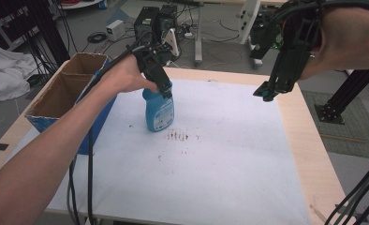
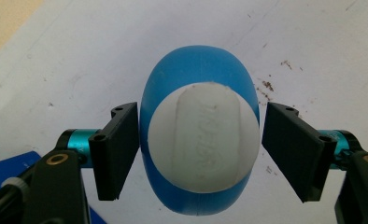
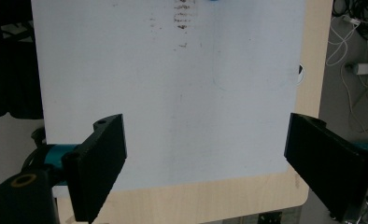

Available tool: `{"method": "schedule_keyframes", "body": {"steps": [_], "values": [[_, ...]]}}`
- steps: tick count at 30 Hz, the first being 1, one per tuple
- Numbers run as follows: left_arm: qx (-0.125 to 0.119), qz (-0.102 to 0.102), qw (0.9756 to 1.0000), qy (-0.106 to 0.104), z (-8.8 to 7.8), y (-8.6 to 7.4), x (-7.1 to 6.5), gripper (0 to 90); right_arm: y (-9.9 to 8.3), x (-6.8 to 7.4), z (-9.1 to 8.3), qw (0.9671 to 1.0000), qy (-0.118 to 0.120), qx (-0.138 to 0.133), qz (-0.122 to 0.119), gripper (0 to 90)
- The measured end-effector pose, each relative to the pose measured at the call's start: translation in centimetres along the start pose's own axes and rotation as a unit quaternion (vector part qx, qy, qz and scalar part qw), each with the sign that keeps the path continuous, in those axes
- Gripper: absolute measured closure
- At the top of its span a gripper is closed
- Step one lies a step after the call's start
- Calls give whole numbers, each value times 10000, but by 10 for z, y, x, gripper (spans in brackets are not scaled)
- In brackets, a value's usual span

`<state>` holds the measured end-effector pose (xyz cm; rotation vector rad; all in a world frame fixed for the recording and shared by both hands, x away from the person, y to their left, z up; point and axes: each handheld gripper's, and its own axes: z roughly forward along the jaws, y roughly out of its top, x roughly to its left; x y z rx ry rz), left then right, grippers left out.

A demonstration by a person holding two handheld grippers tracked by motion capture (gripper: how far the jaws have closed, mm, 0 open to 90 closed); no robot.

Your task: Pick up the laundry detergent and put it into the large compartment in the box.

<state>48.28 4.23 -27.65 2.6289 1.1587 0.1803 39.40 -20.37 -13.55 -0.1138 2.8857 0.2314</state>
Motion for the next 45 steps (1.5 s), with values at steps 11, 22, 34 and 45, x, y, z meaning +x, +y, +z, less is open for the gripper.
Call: {"method": "schedule_keyframes", "body": {"steps": [11,22,34,45], "values": [[52,-20,10000,-31,4,2,1,298,-2,0,-1,10000,-25,28,45,122],[72,-24,10000,38,6,2,0,337,-2,1,-1,10000,-27,25,42,122],[77,30,9999,78,6,2,1,379,-2,1,-1,10000,-30,23,44,122],[94,51,9999,-15,3,3,4,383,-3,1,-3,10000,-44,31,47,122]]}}
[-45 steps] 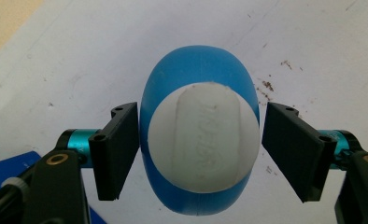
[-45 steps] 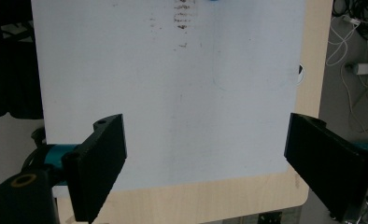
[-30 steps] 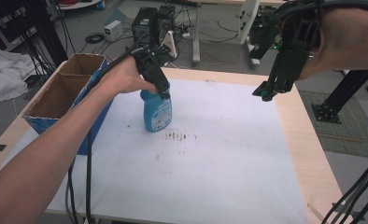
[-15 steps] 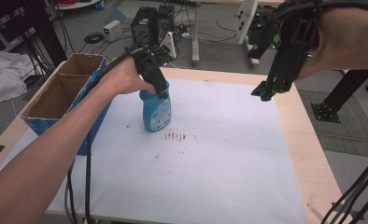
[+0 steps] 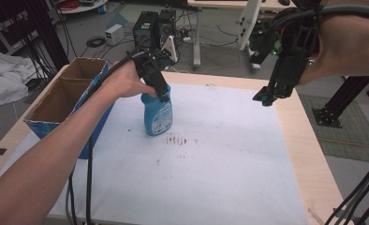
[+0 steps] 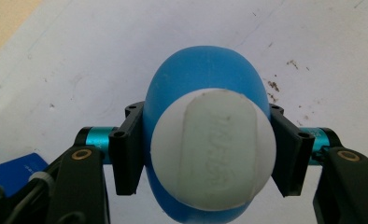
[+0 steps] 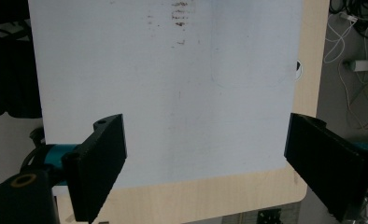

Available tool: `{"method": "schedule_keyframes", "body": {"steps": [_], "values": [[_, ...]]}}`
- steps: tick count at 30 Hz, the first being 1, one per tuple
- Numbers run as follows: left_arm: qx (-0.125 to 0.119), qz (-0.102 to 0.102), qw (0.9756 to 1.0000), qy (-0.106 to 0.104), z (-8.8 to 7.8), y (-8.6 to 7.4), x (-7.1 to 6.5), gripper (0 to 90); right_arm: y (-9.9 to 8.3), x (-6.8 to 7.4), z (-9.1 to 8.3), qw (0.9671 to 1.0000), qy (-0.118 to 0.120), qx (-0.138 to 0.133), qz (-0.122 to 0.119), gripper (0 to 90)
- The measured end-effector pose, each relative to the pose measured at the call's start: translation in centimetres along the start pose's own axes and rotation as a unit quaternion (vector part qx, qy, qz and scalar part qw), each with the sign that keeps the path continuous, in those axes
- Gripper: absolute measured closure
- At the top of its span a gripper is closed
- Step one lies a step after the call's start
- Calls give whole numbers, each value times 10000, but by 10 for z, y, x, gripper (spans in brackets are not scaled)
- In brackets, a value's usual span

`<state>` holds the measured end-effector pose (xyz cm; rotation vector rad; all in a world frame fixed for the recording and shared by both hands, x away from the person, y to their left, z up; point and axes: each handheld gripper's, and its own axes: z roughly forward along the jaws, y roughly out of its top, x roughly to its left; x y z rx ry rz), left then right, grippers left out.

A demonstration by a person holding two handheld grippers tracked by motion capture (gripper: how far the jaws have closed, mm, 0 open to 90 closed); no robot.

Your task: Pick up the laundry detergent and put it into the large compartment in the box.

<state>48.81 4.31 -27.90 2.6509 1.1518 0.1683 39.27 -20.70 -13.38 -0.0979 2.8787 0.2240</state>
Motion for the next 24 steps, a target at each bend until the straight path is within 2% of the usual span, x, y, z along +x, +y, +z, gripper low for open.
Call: {"method": "schedule_keyframes", "body": {"steps": [7,9,14,16,17,18,19,20,21,22,24], "values": [[10,60,10000,8,-14,3,0,384,-2,0,-1,10000,-30,-3,13,122],[-39,30,10000,21,-27,6,1,383,-3,1,-2,10000,-42,-3,17,122],[-68,102,9999,81,-56,10,2,384,-5,1,-4,10000,-59,-5,24,122],[-110,90,9998,109,-67,11,1,384,-5,1,-4,10000,-72,3,13,122],[-110,90,9998,109,-67,11,1,384,-5,1,-4,10000,-72,3,13,122],[-106,99,9998,112,-78,13,-1,384,-5,1,-4,10000,-72,12,10,122],[-110,90,9998,120,-82,13,-2,384,-6,2,-3,10000,-90,38,-3,122],[-72,157,9998,139,-88,15,-2,384,-6,2,-3,9999,-94,42,3,122],[-72,157,9998,139,-88,15,-2,384,-6,2,-3,9999,-94,42,3,122],[-73,202,9996,168,-103,17,-5,384,-5,3,-3,9999,-94,60,-18,122],[-80,217,9996,170,-111,18,-5,384,-5,4,-4,9999,-97,51,-11,122]]}}
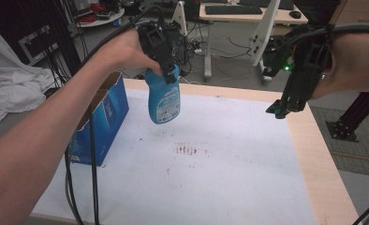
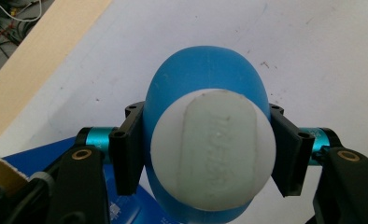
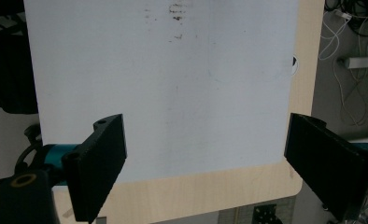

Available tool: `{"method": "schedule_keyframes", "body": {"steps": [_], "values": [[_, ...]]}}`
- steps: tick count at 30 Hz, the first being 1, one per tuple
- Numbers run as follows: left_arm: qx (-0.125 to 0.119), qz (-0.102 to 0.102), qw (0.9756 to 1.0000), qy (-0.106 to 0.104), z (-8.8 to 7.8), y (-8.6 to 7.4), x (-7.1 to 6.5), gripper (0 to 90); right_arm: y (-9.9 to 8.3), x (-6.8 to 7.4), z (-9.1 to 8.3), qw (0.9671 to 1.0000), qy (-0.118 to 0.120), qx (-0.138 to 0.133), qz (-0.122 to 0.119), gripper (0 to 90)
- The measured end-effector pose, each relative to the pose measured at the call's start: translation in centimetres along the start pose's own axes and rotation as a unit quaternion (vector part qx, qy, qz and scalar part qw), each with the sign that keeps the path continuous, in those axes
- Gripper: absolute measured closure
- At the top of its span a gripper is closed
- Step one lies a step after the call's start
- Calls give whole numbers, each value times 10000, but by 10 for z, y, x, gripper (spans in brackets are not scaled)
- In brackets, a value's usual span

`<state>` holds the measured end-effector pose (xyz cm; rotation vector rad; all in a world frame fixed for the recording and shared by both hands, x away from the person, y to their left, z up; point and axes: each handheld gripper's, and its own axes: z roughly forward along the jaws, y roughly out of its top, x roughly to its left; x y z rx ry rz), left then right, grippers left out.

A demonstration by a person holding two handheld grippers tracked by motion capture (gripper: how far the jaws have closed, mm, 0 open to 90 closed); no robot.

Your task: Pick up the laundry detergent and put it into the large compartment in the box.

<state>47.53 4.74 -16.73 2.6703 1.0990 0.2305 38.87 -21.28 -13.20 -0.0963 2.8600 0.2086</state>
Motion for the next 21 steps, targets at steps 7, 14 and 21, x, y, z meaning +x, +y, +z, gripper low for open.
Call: {"method": "schedule_keyframes", "body": {"steps": [7,14,21], "values": [[-63,-33,10000,-24,-27,0,4,384,1,1,0,10000,7,-3,-35,122],[-127,-180,9998,3,-50,-10,15,384,2,1,0,10000,-8,-13,-45,122],[-155,-413,9990,95,-68,-33,33,384,2,2,1,10000,-21,-37,-72,122]]}}
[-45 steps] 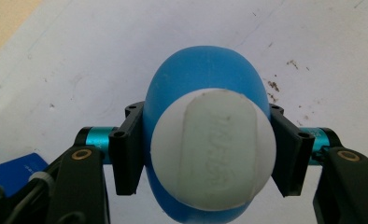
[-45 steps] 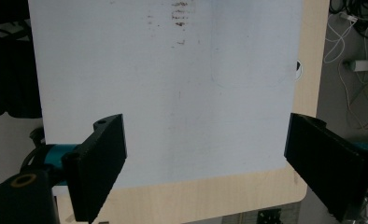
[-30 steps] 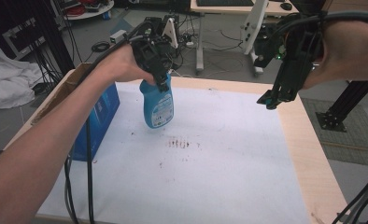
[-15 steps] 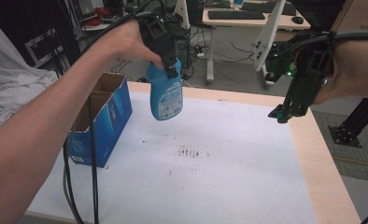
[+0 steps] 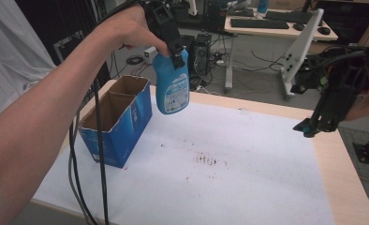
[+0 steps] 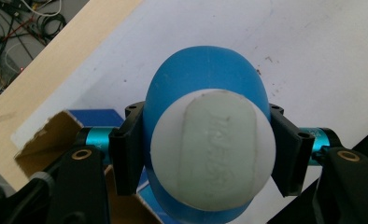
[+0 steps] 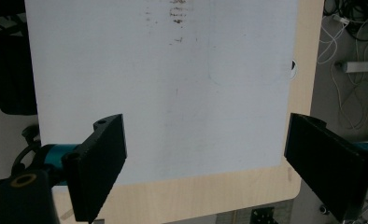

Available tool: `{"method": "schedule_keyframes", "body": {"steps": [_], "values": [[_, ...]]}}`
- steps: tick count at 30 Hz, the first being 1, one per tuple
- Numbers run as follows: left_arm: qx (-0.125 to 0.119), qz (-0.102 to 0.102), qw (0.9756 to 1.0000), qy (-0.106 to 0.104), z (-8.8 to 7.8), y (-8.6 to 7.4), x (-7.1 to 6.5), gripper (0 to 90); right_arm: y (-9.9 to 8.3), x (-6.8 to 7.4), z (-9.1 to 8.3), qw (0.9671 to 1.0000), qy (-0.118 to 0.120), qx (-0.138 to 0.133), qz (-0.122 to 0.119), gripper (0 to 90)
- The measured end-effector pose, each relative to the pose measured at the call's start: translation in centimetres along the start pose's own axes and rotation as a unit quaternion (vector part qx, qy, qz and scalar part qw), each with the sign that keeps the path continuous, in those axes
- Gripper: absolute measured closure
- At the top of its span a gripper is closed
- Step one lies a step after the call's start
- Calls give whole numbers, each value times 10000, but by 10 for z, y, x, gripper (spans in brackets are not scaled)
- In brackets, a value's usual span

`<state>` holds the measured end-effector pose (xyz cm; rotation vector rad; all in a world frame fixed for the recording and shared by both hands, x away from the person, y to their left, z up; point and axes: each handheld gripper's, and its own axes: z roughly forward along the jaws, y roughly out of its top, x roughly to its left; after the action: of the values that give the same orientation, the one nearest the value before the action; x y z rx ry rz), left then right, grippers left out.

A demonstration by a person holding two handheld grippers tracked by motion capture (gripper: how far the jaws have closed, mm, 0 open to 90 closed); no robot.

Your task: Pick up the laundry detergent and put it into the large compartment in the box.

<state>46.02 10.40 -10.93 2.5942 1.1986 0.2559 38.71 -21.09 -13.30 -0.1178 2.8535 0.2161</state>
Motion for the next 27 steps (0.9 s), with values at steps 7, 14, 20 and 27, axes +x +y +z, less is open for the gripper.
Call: {"method": "schedule_keyframes", "body": {"steps": [7,14,20,27], "values": [[-17,-282,9995,173,-14,-24,20,384,3,1,1,10000,42,-5,-29,122],[58,-473,9983,342,-25,-47,39,383,4,1,2,10000,24,-9,-52,122],[127,-584,9974,412,-32,-66,54,384,6,1,3,10000,20,-3,-72,122],[232,-746,9956,508,-33,-85,70,383,8,2,3,10000,31,12,-77,122]]}}
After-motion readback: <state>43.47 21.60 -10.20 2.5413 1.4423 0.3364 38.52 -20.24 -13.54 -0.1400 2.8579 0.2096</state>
